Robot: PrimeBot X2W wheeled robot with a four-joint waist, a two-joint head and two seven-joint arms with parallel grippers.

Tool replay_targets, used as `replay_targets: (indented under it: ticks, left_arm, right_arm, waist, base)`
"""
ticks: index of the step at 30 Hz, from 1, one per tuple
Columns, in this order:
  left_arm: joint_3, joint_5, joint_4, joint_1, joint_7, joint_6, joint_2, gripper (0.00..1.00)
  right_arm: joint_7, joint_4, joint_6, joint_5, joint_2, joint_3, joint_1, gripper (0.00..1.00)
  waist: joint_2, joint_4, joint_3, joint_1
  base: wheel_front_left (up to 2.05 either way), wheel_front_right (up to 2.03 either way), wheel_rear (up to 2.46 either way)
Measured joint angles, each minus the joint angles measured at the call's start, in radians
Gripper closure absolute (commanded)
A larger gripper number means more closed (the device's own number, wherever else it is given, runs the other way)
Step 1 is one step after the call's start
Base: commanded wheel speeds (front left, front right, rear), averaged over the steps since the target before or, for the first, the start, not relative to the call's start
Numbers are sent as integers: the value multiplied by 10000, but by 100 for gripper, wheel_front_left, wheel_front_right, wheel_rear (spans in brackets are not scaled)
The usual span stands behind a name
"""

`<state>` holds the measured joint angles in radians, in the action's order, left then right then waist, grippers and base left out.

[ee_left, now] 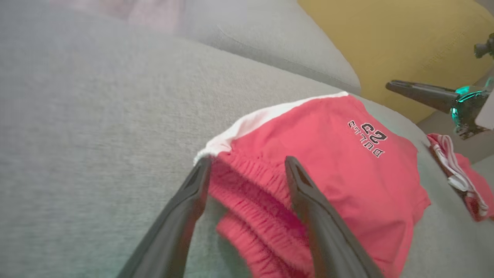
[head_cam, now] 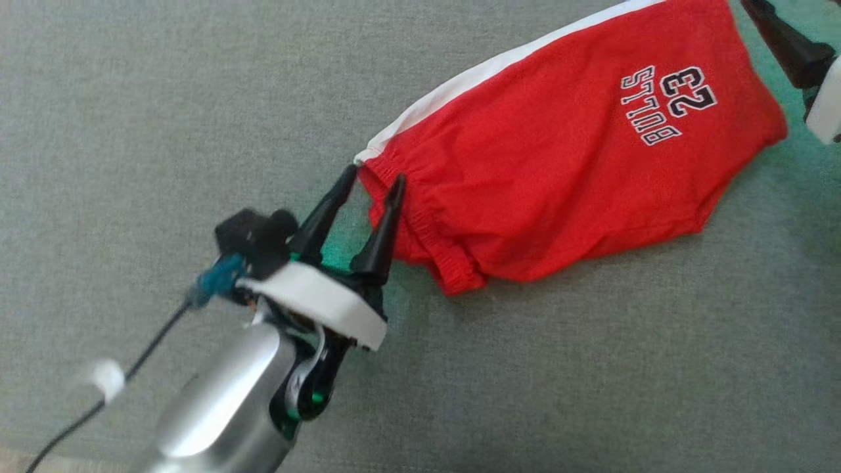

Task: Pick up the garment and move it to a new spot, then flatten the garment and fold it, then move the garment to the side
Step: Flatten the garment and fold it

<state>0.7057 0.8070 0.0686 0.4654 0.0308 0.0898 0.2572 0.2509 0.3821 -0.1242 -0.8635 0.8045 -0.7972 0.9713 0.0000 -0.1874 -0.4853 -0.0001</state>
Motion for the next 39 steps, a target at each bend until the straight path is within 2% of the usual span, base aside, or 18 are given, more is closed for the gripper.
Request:
replay_targets:
  ticks: [2,8,13,18,19,20,21,25,29,36,39]
  left_arm:
    - [-27,-518,-270,-269,-589,362,134,0]
    - [-293,-1843,-784,-657,-2372,1473,25,0]
    - [-326,-2562,-779,-1039,-2750,1758,-219,0]
    - [-570,-2840,-767,-1545,-2828,1666,-489,0]
    - [-677,-3041,-775,-1628,-2830,1651,-487,0]
    - [-813,-3173,-777,-1708,-2830,1638,-499,0]
    - [-959,-3262,-775,-1793,-2830,1551,-522,0]
    - [-1352,-3724,-727,-2210,-2830,1290,-598,0]
    - [-1666,-3967,-593,-2819,-2830,982,-788,0]
    - [-2010,-4326,-410,-3730,-2830,431,-1007,0]
    - [-2086,-4475,-330,-4050,-2830,234,-1150,0]
  right_arm:
    - [52,267,0,-395,-188,339,-254,0]
    - [769,1156,2,-1072,-917,1078,-788,0]
    - [1753,1799,2,-1112,-1446,1392,-843,0]
    - [2857,1835,2,-1135,-1578,1774,-985,0]
    - [3022,1802,2,-1204,-1628,1910,-1098,23]
    - [3141,1739,2,-1283,-1647,2002,-1192,85]
    - [3218,1672,2,-1342,-1674,2109,-1290,100]
    - [3269,1398,2,-1547,-1820,2566,-1890,100]
    - [2895,1666,0,-1469,-1868,3235,-2472,100]
    - [2293,3026,2,-1016,-826,5269,-2789,100]
    - [2278,3225,2,-704,-602,5885,-2790,100]
  waist:
    - [0,55,109,0]
    - [0,-131,147,1]
    - [0,-374,155,1]
    - [0,-504,301,0]
    - [0,-514,330,-1]
    - [0,-515,353,-1]
    - [0,-510,380,0]
    - [0,-407,577,1]
    - [0,-250,939,1]
    - [0,-135,1680,0]
    - [0,-188,1920,0]
  base:
    - [0,0,0]
    - [0,0,0]
    - [0,0,0]
    - [0,0,0]
    - [0,0,0]
    - [0,0,0]
    - [0,0,0]
    - [0,0,0]
    - [0,0,0]
    - [0,0,0]
    - [0,0,0]
